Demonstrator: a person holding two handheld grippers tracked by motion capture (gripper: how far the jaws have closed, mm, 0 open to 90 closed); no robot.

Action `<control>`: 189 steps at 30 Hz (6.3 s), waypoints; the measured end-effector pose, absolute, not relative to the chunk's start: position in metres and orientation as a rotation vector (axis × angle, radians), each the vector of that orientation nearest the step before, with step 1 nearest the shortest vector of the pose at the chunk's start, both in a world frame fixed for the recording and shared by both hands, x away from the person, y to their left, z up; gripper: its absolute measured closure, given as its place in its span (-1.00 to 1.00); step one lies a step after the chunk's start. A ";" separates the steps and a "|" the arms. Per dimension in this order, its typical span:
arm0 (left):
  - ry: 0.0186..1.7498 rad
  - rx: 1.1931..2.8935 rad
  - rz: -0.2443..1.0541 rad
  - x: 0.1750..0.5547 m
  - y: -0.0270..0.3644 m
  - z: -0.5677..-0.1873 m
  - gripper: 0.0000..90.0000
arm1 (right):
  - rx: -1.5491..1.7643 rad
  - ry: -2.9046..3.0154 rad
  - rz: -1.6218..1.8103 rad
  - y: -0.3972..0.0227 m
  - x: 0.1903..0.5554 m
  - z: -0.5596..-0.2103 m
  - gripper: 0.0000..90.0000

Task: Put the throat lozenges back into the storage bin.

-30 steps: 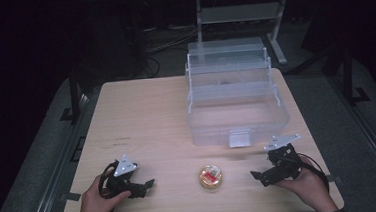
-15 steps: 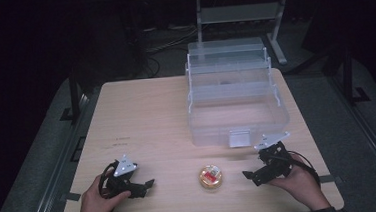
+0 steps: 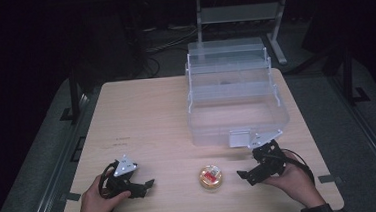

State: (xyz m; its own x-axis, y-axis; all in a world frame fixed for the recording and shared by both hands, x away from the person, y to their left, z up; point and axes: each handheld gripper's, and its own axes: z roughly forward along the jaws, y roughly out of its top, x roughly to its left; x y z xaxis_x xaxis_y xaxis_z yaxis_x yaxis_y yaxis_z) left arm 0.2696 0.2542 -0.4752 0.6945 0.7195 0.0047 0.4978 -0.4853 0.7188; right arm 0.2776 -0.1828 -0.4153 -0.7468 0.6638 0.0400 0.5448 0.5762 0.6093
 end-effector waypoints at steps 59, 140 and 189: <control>0.928 2.183 0.399 0.270 0.254 -0.475 -0.75 | 0.763 2.795 0.862 -0.102 0.290 -0.415 -1.00; 0.925 2.189 0.400 0.269 0.254 -0.475 -0.75 | 0.743 2.913 0.747 -0.077 0.287 -0.446 -0.56; 0.929 2.184 0.399 0.269 0.254 -0.475 -0.75 | 0.748 2.873 0.767 -0.121 0.281 -0.401 -0.56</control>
